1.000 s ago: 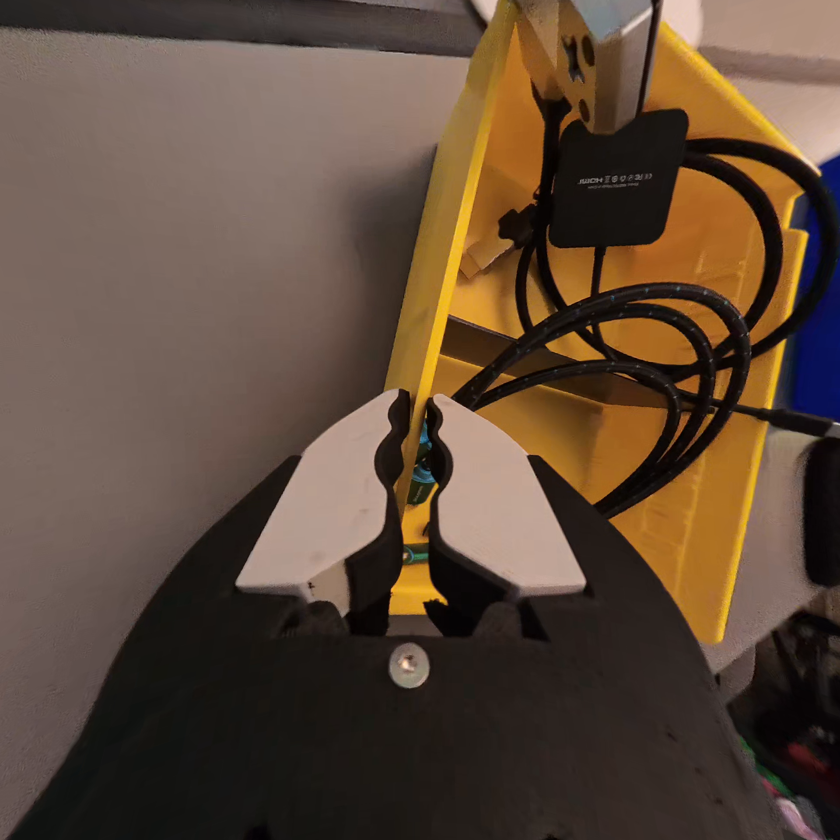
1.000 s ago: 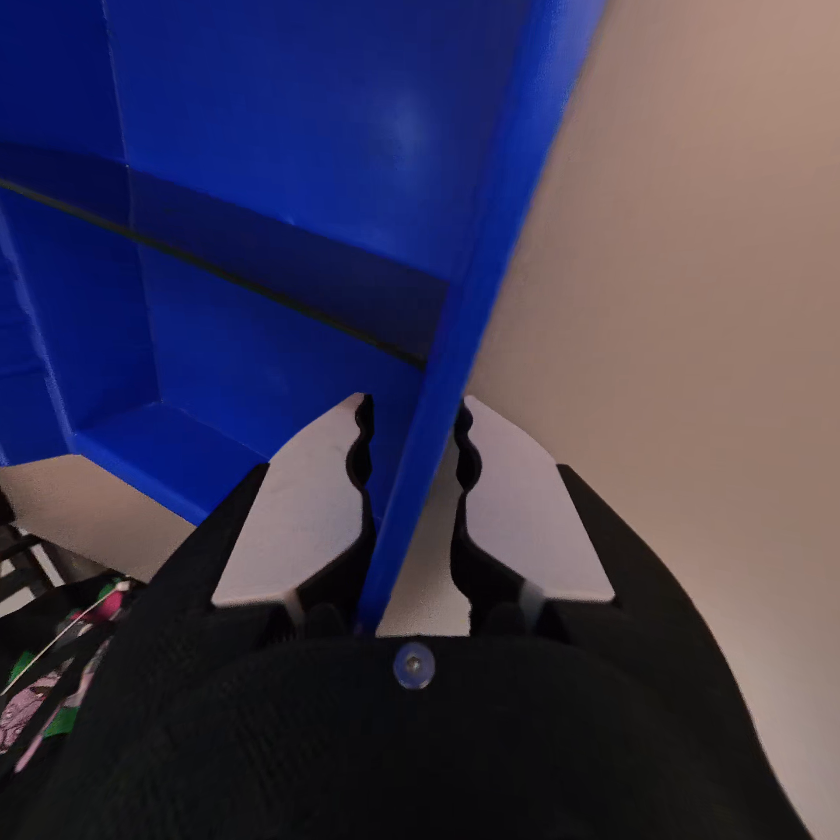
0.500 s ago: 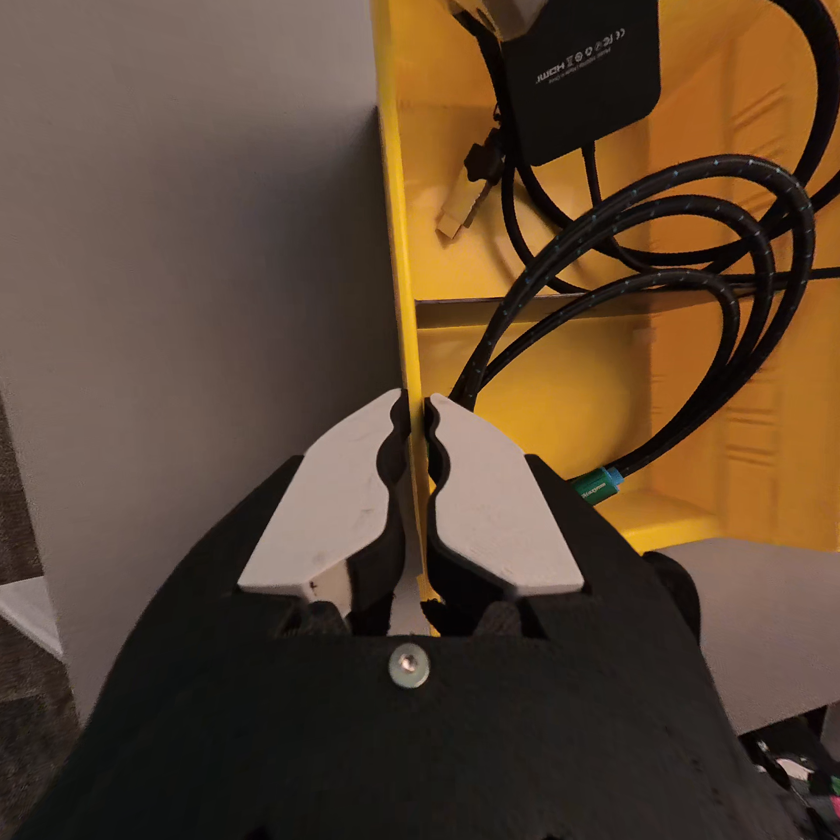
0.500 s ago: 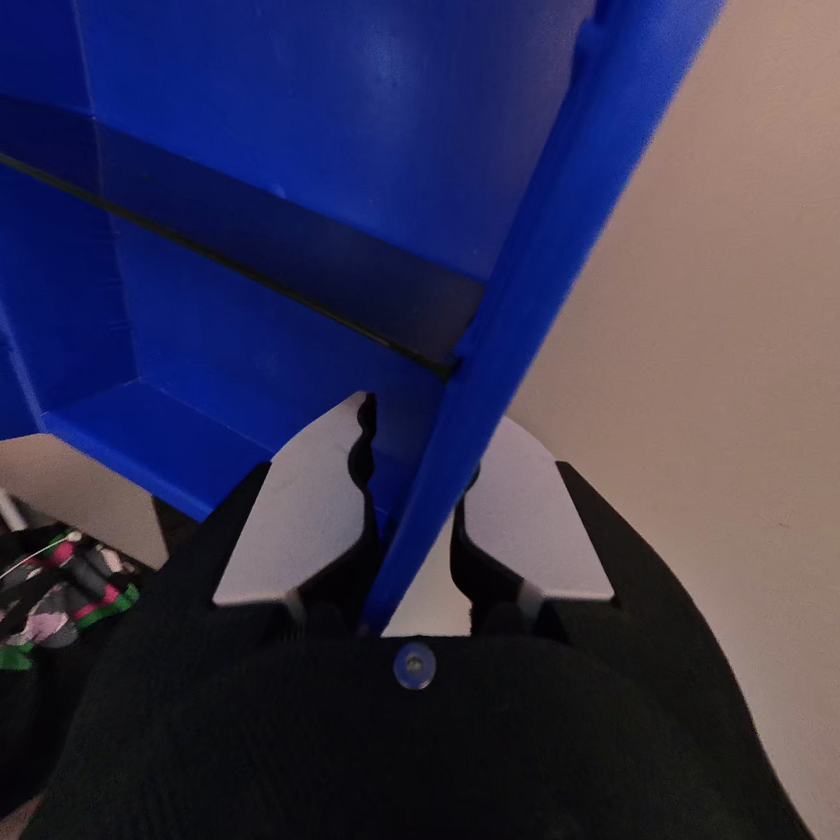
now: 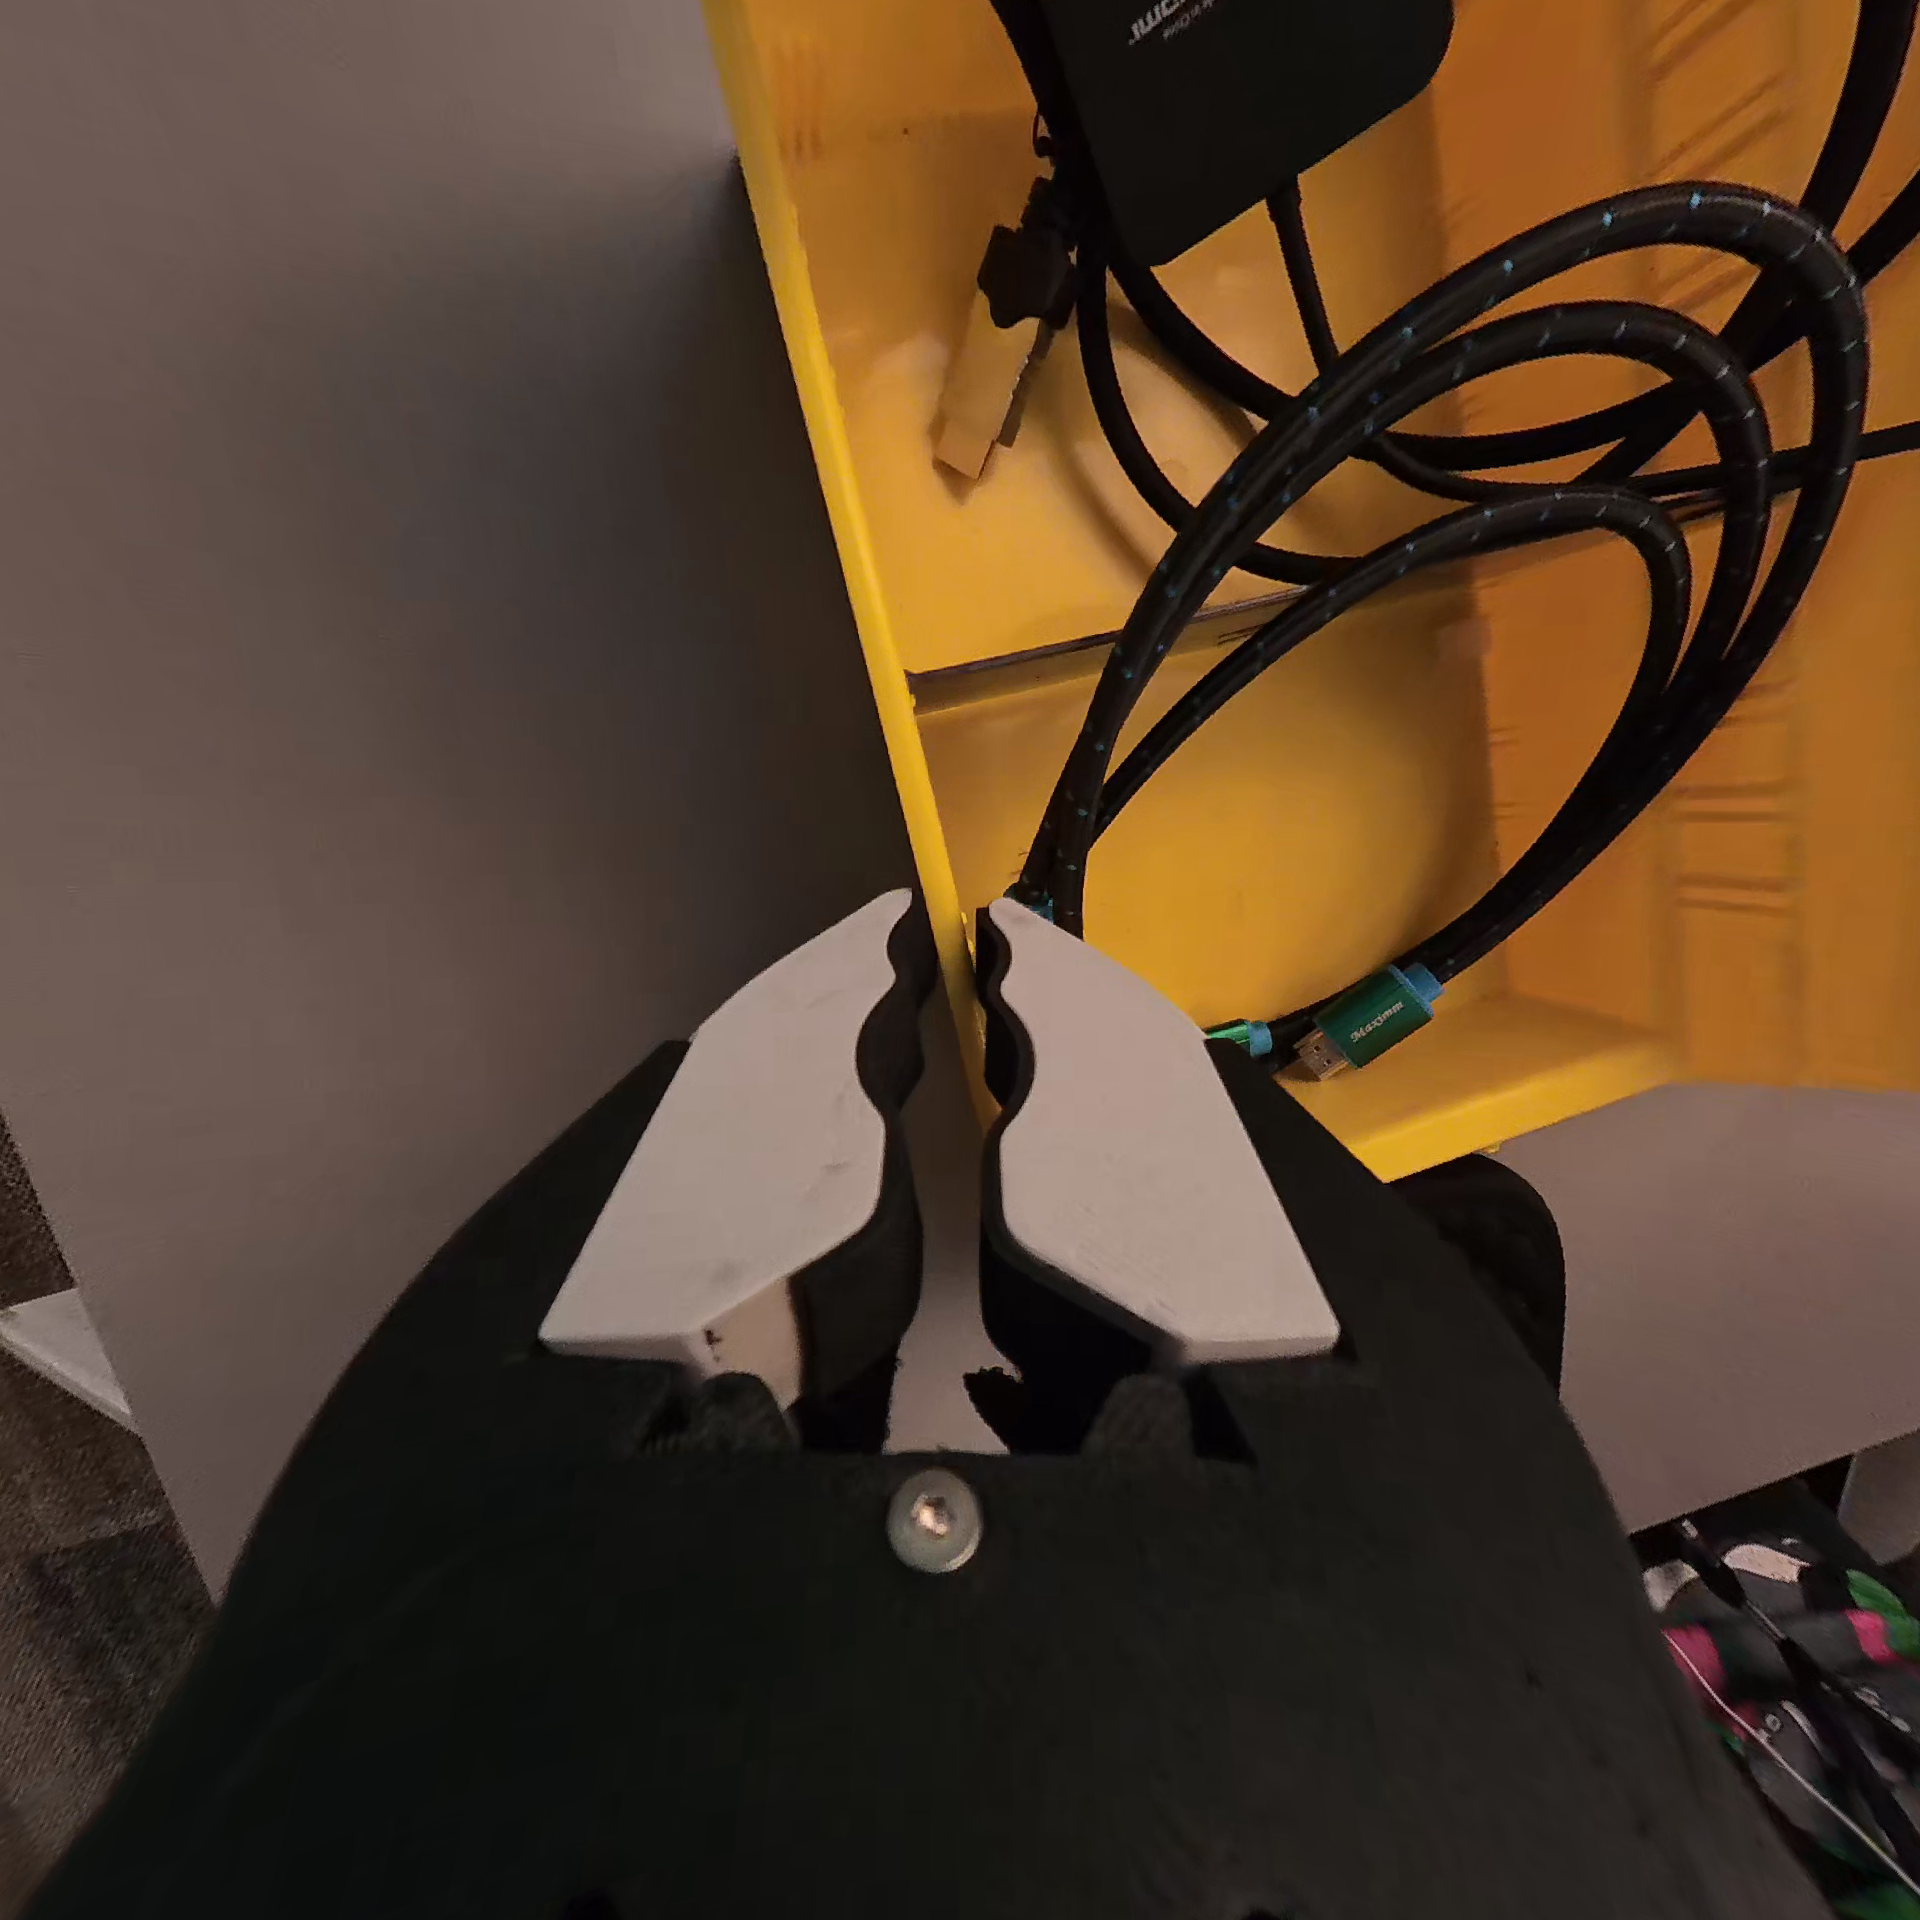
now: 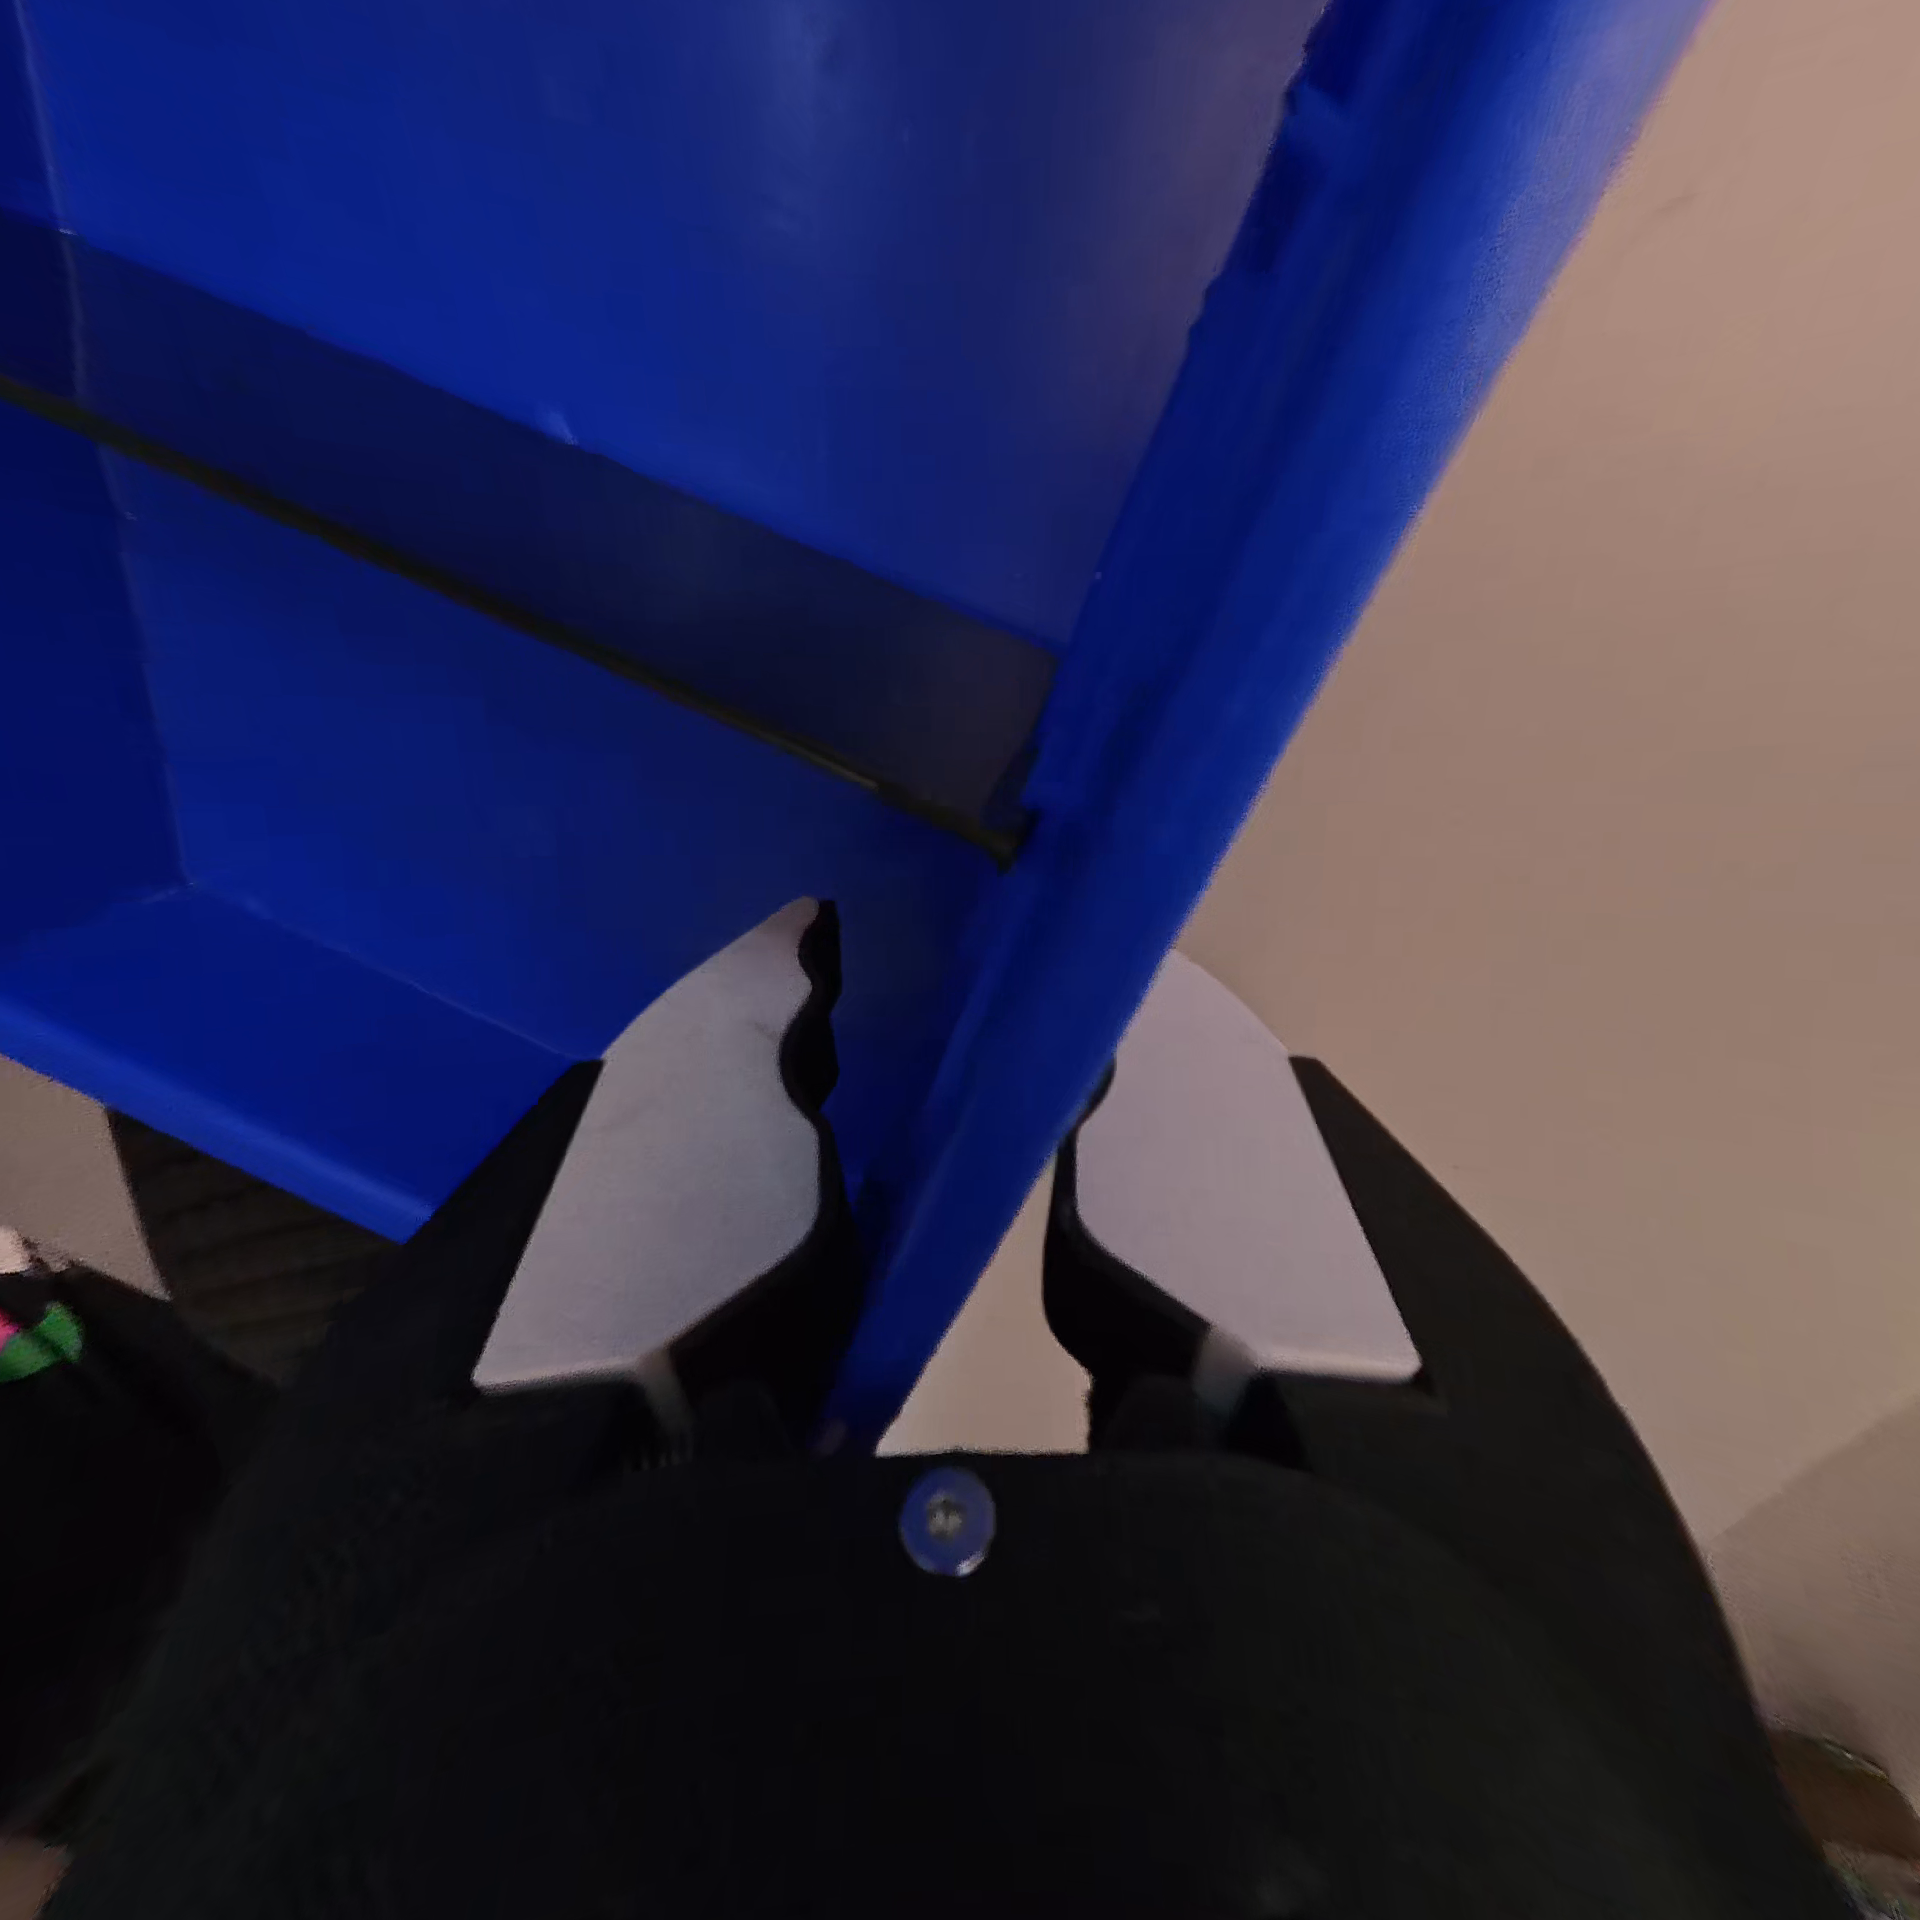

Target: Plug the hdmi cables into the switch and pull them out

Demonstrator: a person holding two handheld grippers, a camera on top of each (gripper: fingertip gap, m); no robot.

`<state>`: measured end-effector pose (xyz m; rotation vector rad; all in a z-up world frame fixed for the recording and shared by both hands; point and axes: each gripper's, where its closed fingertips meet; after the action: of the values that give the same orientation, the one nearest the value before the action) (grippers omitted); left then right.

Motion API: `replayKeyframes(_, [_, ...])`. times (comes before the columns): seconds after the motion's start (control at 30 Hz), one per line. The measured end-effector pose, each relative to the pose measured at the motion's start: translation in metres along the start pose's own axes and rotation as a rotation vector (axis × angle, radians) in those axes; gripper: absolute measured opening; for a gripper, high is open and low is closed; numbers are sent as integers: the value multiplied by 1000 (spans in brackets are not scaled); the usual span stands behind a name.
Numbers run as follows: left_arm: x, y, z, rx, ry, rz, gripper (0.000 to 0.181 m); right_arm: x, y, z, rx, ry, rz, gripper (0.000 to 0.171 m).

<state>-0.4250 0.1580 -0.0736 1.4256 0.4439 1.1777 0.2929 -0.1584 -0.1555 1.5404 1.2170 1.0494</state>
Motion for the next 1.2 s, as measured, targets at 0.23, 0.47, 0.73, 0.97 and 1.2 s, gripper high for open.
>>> replayKeyframes(0.23, [13, 9, -2, -47, 107, 90, 6, 10, 11, 14, -183, 62, 92, 56])
replayKeyframes(0.47, [67, 71, 15, 119, -107, 447, 22, 44, 118, -9, -453, 194, 601, 51])
replayKeyframes(0.73, [124, 48, 90, 296, -605, 666, 49, 75, 285, -198, -558, 487, 1493, 50])
replayKeyframes(0.97, [111, -13, 74, 360, -681, 410, 40, 91, 302, -331, -288, 766, 1594, 49])
replayKeyframes(1.2, [99, -24, 75, 275, -686, 351, 15, 112, 257, -333, -130, 771, 1495, 41])
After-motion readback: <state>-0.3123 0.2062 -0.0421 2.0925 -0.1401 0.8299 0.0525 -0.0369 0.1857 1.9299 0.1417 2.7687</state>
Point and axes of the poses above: each gripper's, where its closed fingertips meet, y back along the fingers, x out of its top, z = x × y across the jaws, and after that the axes turned 1 degree about -y, right-handed
